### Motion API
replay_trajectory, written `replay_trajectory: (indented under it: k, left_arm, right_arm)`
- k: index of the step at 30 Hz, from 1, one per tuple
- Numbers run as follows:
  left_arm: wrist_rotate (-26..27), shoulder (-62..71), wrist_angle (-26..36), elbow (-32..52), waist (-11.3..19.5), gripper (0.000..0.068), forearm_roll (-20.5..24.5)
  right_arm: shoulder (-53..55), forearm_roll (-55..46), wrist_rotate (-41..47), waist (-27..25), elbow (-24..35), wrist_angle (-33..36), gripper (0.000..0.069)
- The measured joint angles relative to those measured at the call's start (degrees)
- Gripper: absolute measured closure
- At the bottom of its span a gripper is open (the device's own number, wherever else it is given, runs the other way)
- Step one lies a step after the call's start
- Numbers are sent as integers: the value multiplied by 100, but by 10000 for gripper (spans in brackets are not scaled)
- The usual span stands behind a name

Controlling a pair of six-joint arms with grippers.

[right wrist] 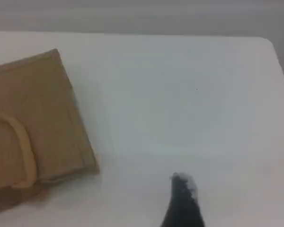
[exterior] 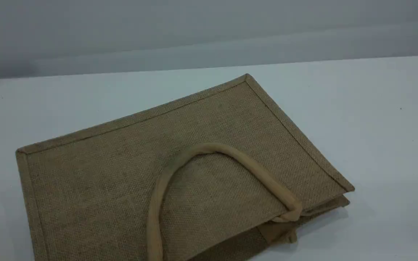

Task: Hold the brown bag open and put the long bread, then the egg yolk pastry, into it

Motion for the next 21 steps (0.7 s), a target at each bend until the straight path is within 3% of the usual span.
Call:
replay_trajectory:
  k: [4,7,21]
  left_arm:
    - [0,-325,0,0,925,146,0]
    - [-5,-563,0,0,1299,146,0]
    - [-5,-826,0,0,1168,146,-6]
  right_arm:
    - [0,0,0,0,0,0,234]
    - [0,0,0,0,0,0,234]
    - [0,-5,0,0,0,0,234]
